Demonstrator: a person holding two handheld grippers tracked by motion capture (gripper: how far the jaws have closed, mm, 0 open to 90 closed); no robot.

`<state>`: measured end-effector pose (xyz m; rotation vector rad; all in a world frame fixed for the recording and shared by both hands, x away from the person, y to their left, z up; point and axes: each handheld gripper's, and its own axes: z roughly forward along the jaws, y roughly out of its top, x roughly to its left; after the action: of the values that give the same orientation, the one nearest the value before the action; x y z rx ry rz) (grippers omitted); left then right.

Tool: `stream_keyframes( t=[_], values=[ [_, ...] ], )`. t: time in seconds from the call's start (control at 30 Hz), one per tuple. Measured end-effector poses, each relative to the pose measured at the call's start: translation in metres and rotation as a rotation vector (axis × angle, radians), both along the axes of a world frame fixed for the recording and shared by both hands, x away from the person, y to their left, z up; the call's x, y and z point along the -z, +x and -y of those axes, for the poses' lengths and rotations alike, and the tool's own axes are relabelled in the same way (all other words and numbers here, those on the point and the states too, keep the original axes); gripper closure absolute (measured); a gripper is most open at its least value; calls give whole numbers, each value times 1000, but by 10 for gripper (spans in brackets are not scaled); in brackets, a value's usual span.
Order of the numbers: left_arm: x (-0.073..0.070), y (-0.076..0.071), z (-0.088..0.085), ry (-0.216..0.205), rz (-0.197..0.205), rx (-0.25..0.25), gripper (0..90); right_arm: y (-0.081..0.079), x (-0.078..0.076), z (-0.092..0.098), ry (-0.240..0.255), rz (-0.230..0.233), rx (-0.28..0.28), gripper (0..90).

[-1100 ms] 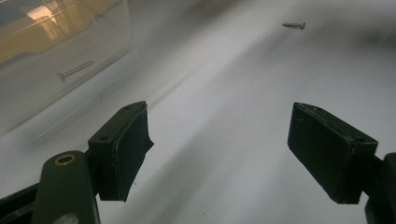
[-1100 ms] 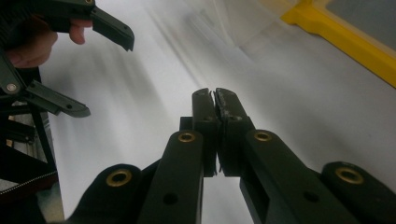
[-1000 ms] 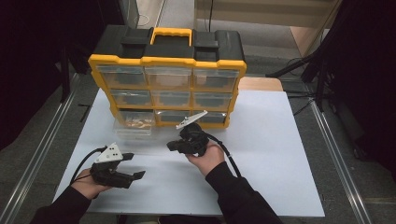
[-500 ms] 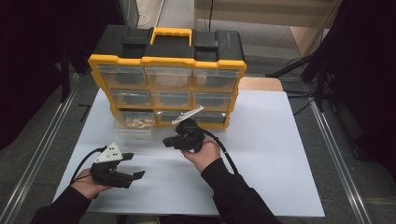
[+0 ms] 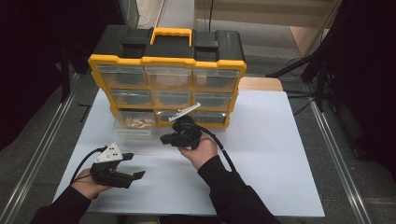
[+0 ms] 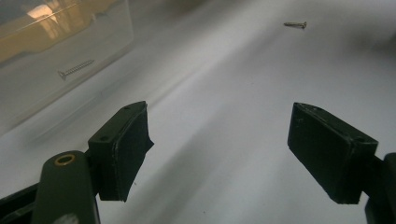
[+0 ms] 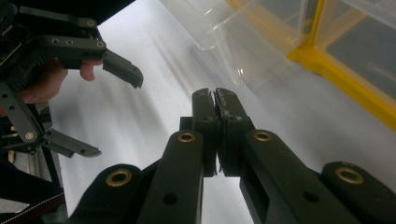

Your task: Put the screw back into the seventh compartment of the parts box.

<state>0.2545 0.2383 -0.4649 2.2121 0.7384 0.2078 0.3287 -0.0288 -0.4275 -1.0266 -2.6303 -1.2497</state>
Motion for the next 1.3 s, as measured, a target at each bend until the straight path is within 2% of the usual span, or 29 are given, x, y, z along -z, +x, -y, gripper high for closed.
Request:
stream_keyframes(
  t=[0.57, 0.97, 1.3],
  values=[
    [0, 0, 0, 1, -1, 1, 207, 6, -15, -9, 22, 7, 4, 888],
    [0, 0, 0, 1, -1, 1, 207, 10, -22, -14, 21, 1, 8, 888],
    [0, 0, 0, -2, 0, 1, 207, 14, -30, -19, 18, 23, 11, 888]
  ],
)
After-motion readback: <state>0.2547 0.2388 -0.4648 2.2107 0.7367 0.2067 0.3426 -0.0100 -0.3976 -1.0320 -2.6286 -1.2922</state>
